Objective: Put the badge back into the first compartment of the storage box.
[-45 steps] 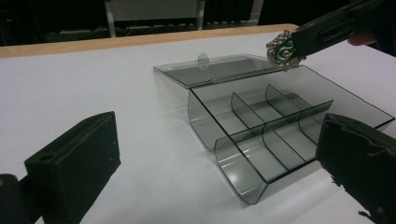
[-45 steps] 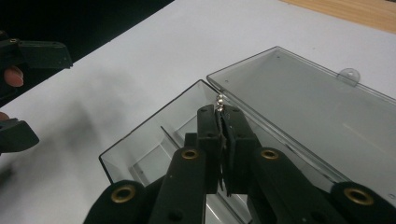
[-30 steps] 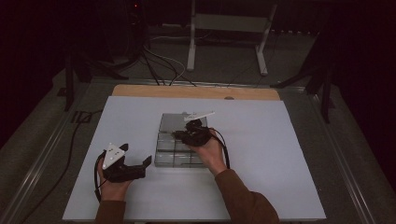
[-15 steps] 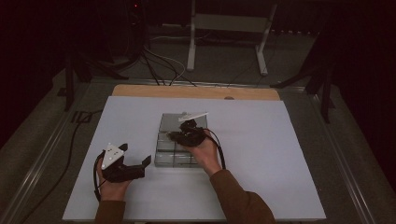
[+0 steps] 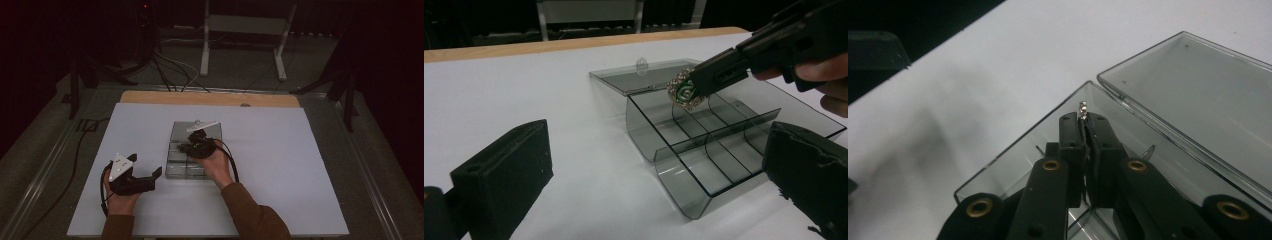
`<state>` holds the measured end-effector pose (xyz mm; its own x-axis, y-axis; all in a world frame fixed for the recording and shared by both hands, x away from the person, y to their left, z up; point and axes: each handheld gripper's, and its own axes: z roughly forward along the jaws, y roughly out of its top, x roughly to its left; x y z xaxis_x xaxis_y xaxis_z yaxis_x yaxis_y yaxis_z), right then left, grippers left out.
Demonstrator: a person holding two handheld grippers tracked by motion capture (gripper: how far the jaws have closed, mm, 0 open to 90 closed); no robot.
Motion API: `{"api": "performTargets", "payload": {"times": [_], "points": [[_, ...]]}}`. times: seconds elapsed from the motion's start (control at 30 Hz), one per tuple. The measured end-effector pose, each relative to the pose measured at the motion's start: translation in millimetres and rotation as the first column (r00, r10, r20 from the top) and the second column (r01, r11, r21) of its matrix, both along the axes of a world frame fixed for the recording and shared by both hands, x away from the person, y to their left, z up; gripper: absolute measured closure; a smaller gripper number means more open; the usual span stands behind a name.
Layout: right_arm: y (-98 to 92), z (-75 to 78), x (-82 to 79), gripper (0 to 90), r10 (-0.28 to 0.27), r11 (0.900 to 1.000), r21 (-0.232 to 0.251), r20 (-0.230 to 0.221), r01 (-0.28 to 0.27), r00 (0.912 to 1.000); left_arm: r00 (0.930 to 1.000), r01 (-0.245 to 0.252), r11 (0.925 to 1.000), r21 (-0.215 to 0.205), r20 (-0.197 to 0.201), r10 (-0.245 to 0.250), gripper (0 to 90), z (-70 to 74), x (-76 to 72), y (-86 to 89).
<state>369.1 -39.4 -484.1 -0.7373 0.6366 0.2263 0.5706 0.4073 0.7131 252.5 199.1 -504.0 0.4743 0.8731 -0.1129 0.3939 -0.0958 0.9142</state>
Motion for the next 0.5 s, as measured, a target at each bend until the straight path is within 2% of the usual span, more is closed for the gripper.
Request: {"api": "performTargets", "payload": {"times": [0.5], "points": [[9.8,-11.4,0.1,86.6,0.014,0.999,-0.049,-0.046,-0.016,0.9989,1.0,0.001,1.0,0.0,0.0,-0.001,1.3,-0.1,-0.1,-0.1]]}}
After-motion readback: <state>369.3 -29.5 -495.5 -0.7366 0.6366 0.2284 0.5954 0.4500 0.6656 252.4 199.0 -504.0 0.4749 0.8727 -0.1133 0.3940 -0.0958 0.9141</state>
